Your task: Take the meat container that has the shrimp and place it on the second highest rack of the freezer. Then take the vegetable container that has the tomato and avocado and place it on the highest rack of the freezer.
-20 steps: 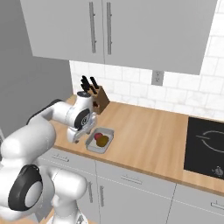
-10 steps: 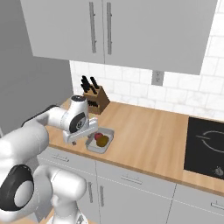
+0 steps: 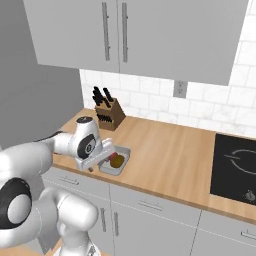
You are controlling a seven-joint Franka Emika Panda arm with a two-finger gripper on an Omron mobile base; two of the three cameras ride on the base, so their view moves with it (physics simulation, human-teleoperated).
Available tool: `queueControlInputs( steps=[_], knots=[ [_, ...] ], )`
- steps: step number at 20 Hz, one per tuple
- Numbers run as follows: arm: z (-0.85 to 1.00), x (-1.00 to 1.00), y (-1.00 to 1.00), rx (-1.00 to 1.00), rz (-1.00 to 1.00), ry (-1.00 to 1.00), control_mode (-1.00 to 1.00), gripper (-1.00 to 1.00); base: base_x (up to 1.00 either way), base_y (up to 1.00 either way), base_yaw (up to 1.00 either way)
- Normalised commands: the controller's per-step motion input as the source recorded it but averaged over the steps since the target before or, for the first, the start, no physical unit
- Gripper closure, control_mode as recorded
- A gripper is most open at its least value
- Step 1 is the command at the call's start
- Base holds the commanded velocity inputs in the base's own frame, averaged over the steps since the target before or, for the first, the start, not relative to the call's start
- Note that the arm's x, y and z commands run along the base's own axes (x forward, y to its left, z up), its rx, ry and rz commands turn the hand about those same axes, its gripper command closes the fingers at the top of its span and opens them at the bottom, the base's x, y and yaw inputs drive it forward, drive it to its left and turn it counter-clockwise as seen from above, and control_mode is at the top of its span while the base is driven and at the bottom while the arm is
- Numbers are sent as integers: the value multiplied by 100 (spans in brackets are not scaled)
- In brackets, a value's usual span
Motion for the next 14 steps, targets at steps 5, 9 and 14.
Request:
queueControlInputs(
  steps=[5,9,14],
  knots=[
    [-2,17,2,-1,-20,7,-100,-100,0,0,0],
    [-5,0,14,0,-21,5,-100,-100,0,0,0],
    [-4,13,30,0,-17,1,-100,-100,0,0,0]
  ],
)
